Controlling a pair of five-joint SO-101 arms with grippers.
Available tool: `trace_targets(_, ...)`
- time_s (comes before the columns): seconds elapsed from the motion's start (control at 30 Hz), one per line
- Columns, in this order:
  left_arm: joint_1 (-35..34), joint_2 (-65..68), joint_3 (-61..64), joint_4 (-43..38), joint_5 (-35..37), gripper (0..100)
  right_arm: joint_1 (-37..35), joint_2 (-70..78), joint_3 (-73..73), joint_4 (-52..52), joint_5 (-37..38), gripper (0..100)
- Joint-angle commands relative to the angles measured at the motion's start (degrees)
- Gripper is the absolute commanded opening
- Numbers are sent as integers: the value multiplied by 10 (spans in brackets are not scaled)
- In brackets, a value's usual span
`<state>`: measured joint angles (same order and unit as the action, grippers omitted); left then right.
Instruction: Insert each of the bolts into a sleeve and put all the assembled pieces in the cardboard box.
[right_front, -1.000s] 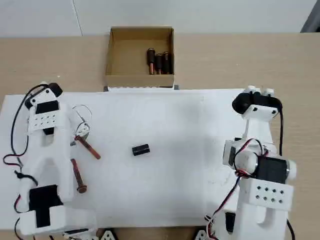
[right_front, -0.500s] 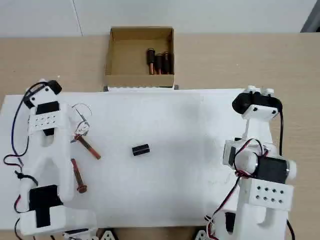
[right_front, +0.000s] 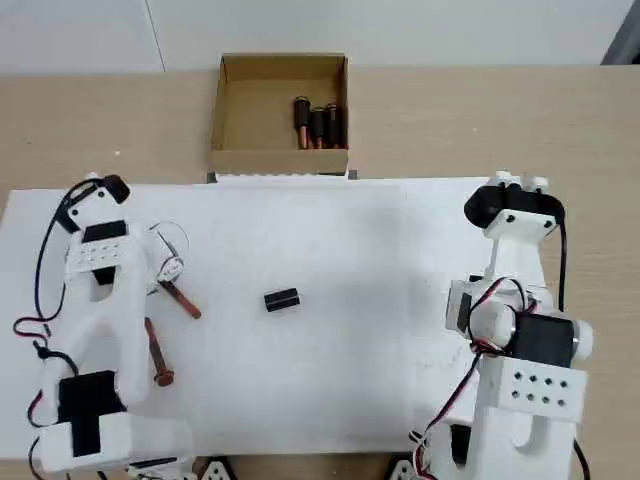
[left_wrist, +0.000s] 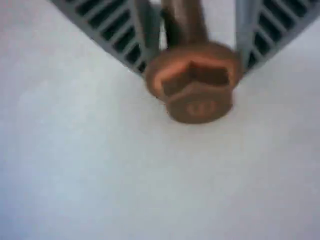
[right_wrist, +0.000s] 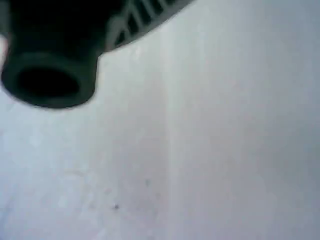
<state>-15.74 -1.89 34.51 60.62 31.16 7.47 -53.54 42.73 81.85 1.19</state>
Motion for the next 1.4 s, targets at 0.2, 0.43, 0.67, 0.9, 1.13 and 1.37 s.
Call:
trace_targets(0.2,-3,-9,10,-11,-2,6,0,-10,-9,-7,0,5)
trace_targets(0.43,9,-10,-57,61,-2,6,0,-70,-30,-10,-4,4)
trace_targets(0.67,56,-63,-186,171,-2,6,1,-171,-30,-6,0,4)
trace_targets(0.9,140,-238,-185,171,-25,6,1,-211,-27,-6,-3,3)
trace_targets(1.13,182,-398,-123,167,-55,5,2,-247,-26,29,-4,3)
trace_targets(1.37,183,-575,49,72,-115,5,1,-372,60,25,-2,3)
